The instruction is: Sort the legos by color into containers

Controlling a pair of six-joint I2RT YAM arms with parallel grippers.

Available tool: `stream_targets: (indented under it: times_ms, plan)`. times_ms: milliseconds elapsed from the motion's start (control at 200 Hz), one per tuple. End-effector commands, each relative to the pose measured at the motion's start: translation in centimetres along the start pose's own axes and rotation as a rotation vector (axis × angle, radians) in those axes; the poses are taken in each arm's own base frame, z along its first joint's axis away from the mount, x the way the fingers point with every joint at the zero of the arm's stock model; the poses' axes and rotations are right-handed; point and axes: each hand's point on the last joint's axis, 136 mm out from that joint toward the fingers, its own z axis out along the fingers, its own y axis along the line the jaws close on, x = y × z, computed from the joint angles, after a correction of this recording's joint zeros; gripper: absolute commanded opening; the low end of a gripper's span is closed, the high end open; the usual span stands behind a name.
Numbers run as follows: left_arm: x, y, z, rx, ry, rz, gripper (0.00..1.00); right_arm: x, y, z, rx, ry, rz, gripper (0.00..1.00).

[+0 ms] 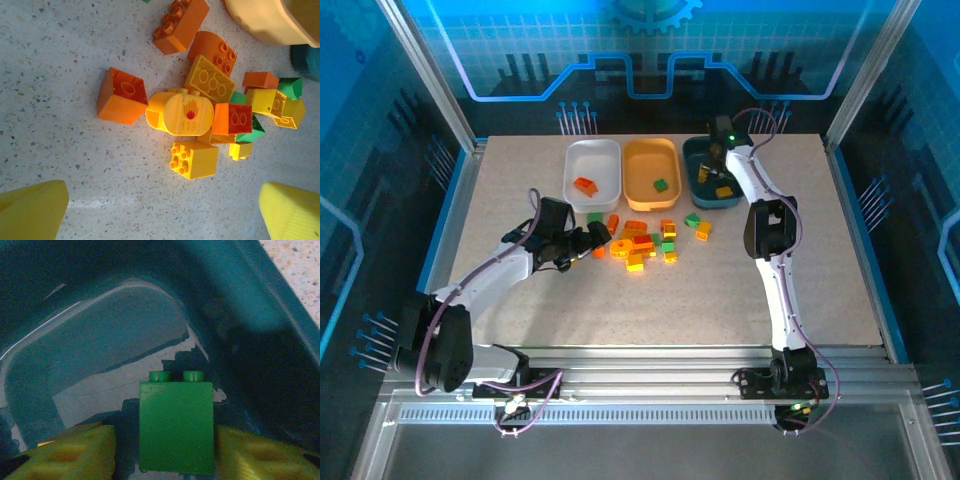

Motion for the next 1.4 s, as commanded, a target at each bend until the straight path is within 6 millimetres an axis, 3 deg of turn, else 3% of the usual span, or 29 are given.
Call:
stream_targets:
  times_ms: [0,145,275,425,670,720,790,930,1026,1046,1076,1106,1146,1176,1296,1396]
  plan:
    - [-0.7,-1.1,-0.3,0.031,-0.002,0.029,0.99,1.4,-1.9,1.9,0.044,0.065,0.016,0.47]
    - [-0.8,-1.2,-0.5,0.032,-0.007,0.042,0.99,0.8,-1.8,1.6,0.036,0.049,-0.003,0.30]
    - [-0.9,-1.4,-0.5,0.034,-0.005,0.051,0.99,0.3,-1.6,0.5,0.029,0.033,-0.023,0.23]
    - [-0.8,-1.3,-0.5,0.032,-0.001,0.054,0.99,-0.6,-1.0,-2.0,0.000,-0.014,-0.044,0.22]
    - [-0.9,-1.6,-1.2,0.045,-0.017,0.061,0.99,-1.2,0.6,-7.9,-0.074,-0.108,-0.085,0.21]
    - [-0.8,-1.4,-1.3,0.043,-0.018,0.061,0.99,-1.2,1.6,-9.9,-0.098,-0.144,-0.101,0.21]
    - [-0.5,-1.2,-1.2,0.045,-0.015,0.053,0.99,0.2,3.7,-11.2,-0.142,-0.159,-0.152,0.21]
    - [-0.1,-1.0,-1.0,0.055,-0.005,0.031,0.99,4.3,9.1,-11.9,-0.234,-0.129,-0.275,0.22]
    - [0.2,-0.8,-1.2,0.057,-0.006,0.027,0.99,6.4,11.7,-11.6,-0.269,-0.085,-0.329,0.26]
    - [0.2,-0.8,-1.3,0.057,-0.007,0.027,0.99,7.2,12.0,-10.5,-0.268,-0.060,-0.343,0.27]
    - [0.3,-0.7,-1.4,0.055,-0.008,0.026,0.99,7.7,12.6,-10.3,-0.285,-0.047,-0.356,0.30]
    - [0.4,-0.6,-1.6,0.053,-0.012,0.029,0.99,8.0,13.1,-10.3,-0.294,-0.038,-0.365,0.39]
    - [0.4,-0.5,-1.8,0.051,-0.017,0.031,0.99,8.2,13.5,-10.5,-0.299,-0.030,-0.371,0.62]
    - [0.5,-0.3,-1.9,0.046,-0.019,0.033,0.99,8.1,13.5,-10.9,-0.297,-0.030,-0.370,0.71]
    - [0.8,0.0,-2.5,0.042,-0.026,0.036,0.99,6.2,12.0,-12.5,-0.272,-0.088,-0.331,0.77]
    - [1.0,0.1,-3.1,0.051,-0.039,0.034,0.99,4.5,7.9,-12.2,-0.217,-0.093,-0.250,0.74]
